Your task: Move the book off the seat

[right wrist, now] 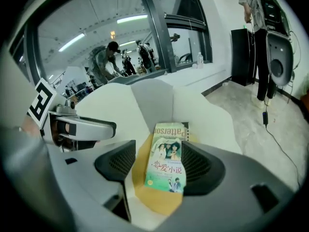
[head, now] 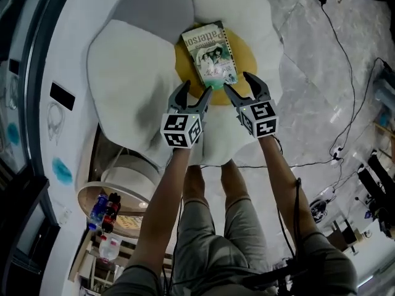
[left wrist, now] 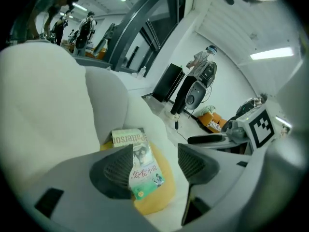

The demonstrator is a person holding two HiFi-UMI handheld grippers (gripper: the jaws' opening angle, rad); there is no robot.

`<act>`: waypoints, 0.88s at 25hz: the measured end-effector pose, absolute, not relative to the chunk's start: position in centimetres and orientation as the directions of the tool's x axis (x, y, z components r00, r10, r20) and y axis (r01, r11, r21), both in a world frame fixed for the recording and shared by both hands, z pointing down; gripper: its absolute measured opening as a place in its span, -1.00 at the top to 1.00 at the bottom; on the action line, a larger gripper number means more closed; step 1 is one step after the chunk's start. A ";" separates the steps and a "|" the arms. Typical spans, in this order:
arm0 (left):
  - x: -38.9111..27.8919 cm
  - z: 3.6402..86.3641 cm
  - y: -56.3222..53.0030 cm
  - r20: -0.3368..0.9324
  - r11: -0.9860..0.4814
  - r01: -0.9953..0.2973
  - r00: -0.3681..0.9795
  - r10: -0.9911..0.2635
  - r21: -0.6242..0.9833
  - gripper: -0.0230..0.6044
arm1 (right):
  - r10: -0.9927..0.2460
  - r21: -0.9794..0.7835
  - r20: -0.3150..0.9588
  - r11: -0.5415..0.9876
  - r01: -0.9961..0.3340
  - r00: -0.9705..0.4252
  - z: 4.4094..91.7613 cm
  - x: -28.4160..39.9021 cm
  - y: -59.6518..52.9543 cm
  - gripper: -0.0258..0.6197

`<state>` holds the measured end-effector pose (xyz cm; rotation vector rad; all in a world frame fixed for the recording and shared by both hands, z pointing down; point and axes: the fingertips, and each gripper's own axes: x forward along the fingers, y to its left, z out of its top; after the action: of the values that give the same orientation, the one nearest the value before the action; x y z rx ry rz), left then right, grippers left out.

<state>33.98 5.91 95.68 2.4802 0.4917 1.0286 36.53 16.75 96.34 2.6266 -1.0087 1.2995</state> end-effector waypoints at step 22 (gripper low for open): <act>32.7 113.5 9.6 0.676 -0.803 0.167 0.457 0.578 0.572 -0.03 | -0.436 -0.230 0.875 -0.756 -0.612 0.210 116.3 34.6 19.7 0.04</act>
<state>32.68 9.55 113.47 2.2841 0.6248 1.2997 34.58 19.73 116.29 2.3090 -1.0119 1.5796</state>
